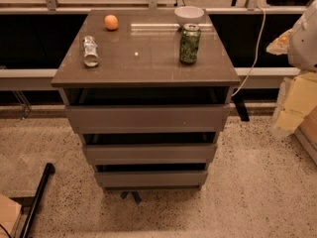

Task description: Open middle drawer

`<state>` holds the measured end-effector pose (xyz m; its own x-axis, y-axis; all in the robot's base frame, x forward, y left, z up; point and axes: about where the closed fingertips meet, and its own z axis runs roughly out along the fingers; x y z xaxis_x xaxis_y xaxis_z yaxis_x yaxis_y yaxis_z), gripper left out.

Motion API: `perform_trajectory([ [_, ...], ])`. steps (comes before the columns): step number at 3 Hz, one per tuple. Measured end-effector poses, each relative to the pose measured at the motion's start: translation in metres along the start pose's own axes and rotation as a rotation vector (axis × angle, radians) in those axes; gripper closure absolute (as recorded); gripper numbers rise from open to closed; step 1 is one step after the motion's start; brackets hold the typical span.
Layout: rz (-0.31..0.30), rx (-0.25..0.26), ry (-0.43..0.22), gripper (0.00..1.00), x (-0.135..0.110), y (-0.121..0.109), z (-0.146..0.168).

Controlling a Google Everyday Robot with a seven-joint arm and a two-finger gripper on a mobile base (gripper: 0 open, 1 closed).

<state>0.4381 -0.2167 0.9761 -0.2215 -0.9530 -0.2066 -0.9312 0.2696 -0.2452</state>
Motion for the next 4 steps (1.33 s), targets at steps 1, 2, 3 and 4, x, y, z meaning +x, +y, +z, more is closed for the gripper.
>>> perform_trajectory([
  [1, -0.001, 0.006, -0.002, 0.00, 0.000, 0.000, 0.001],
  [2, -0.010, 0.071, -0.028, 0.00, -0.002, 0.003, 0.009],
  [3, 0.017, 0.106, -0.106, 0.00, 0.004, -0.002, 0.045],
  [4, -0.005, 0.086, -0.172, 0.00, 0.012, -0.027, 0.114],
])
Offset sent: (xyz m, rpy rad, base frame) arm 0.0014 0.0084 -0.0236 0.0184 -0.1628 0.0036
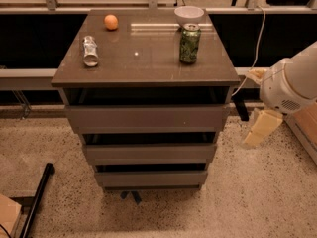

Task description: Open middle drawer

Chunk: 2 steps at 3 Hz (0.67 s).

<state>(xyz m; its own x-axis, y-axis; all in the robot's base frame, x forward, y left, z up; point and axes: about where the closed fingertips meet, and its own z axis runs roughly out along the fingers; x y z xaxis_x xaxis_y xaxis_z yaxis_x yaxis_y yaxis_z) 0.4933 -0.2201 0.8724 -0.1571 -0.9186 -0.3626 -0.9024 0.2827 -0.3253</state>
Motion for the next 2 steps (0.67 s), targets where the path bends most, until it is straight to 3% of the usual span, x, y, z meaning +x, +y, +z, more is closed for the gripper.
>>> perform_trajectory([
  [2, -0.017, -0.005, -0.009, 0.00, -0.0027, 0.0087, 0.0135],
])
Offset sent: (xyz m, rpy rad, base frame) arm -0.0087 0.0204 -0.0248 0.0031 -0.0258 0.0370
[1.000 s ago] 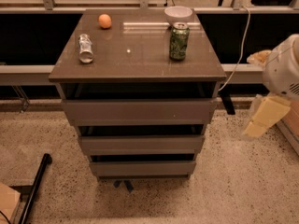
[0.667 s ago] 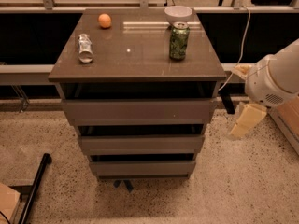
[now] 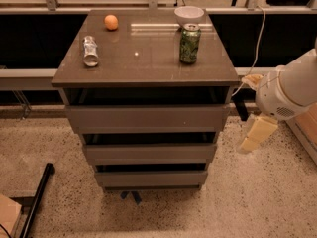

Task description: Open middle drawer

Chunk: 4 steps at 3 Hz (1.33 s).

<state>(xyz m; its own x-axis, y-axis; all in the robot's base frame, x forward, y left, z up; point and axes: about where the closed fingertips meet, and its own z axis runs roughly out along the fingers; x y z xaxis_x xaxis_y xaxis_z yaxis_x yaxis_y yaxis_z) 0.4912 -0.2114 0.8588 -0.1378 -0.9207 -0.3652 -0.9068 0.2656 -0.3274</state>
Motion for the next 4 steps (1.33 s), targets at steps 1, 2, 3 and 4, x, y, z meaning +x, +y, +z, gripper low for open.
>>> perform_trajectory([
  [1, -0.077, -0.040, -0.108, 0.00, -0.008, 0.013, 0.028],
  [2, -0.143, -0.086, -0.210, 0.00, -0.007, 0.020, 0.051],
  [3, -0.197, -0.152, -0.336, 0.00, -0.005, 0.025, 0.085],
  [4, -0.233, -0.195, -0.427, 0.00, 0.002, 0.027, 0.118],
])
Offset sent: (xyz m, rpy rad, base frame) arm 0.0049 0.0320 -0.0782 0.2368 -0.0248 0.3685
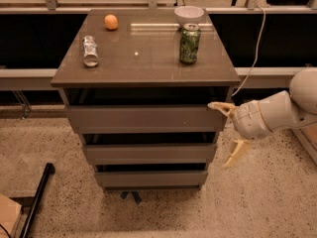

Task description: Open middle drawer

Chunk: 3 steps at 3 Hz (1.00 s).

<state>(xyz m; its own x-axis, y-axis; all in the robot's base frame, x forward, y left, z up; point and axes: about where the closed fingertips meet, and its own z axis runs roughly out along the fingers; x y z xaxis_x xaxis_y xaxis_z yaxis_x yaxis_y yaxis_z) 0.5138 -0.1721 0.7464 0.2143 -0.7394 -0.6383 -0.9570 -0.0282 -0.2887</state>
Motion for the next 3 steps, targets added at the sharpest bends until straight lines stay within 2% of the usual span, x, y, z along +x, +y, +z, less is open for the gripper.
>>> perform_trajectory([
  [1, 0.025, -0.075, -0.063, 0.00, 0.024, 0.000, 0.031],
  [2, 0.029, -0.080, -0.067, 0.00, 0.026, 0.002, 0.035],
  [3, 0.055, -0.058, -0.005, 0.00, 0.034, 0.011, 0.059],
])
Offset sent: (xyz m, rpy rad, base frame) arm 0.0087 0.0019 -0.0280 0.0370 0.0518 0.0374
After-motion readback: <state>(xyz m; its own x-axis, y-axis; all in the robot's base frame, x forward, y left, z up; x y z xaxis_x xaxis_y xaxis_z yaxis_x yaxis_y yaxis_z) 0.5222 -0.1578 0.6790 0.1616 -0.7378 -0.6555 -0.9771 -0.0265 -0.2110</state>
